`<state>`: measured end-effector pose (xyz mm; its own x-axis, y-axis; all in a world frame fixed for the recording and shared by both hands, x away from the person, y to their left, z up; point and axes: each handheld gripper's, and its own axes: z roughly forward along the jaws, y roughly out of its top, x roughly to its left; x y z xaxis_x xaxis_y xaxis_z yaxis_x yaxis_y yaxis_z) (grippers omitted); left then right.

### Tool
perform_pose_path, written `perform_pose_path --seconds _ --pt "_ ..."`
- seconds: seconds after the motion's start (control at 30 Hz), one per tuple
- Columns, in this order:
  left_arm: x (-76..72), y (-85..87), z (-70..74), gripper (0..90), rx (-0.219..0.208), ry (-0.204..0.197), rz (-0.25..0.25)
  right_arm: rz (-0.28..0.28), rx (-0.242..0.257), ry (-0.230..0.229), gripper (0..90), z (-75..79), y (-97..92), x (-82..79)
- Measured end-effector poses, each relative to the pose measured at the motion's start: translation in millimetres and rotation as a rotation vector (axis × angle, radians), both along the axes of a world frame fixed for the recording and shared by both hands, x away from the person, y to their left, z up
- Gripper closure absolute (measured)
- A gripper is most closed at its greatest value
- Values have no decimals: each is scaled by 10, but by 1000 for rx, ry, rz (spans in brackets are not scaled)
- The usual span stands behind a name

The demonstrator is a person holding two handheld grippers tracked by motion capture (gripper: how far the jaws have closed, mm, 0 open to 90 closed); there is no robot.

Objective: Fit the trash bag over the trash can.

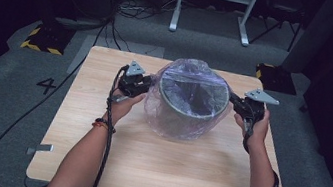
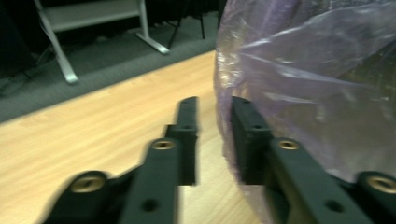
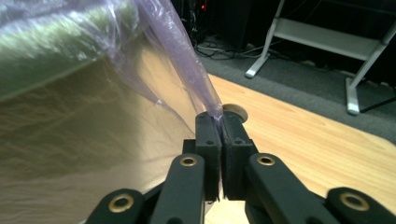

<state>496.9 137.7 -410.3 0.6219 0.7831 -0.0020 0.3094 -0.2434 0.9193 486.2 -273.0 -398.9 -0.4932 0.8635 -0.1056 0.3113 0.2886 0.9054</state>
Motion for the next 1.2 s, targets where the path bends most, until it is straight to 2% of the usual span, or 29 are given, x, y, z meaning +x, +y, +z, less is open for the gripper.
perform_pose_path --seconds 0.03,0.1,0.13,0.23,0.33,0.4,0.43,0.53,0.63,0.73,0.8,0.87,0.93,1.03,1.1,1.17,1.2 --pt "-30 21 27 647 24 -18 8 -3 1 -6 869 16 -12 -13" --pt "-91 93 94 529 43 -41 16 -10 -3 -20 869 51 -42 -36" --pt "-120 145 132 475 37 -52 20 -11 0 -25 867 70 -62 -50" --pt "-218 315 259 325 -26 -77 4 -14 8 -39 845 124 -115 -82" --pt "-315 412 372 251 -74 -82 -61 -17 9 -51 840 171 -141 -106" --pt "-383 419 437 219 -80 -86 -101 -13 13 -59 836 196 -149 -120" --pt "-411 403 467 199 -77 -82 -134 -11 12 -62 836 208 -151 -126" --pt "-492 285 540 173 -32 -93 -205 -5 15 -68 830 239 -149 -135" --pt "-546 141 582 182 -16 -121 -250 -2 19 -74 823 278 -139 -135" --pt "-514 15 622 211 -2 -105 -257 4 13 -83 815 314 -116 -131" --pt "-472 -43 643 300 4 -105 -259 10 13 -88 805 329 -99 -126" --pt "-432 -72 659 364 12 -124 -249 16 17 -90 800 339 -83 -124" --pt "-369 -65 668 469 -12 -113 -257 18 9 -101 798 344 -67 -114" --pt "-285 -56 662 563 -15 -120 -234 21 7 -100 798 346 -54 -80" --pt "-235 -53 650 636 -3 -112 -251 27 9 -98 798 347 -49 -59" --pt "-193 -70 635 683 23 -108 -246 31 5 -97 797 350 -41 -40" --pt "-171 -70 630 704 16 -106 -253 32 3 -97 797 353 -37 -30"
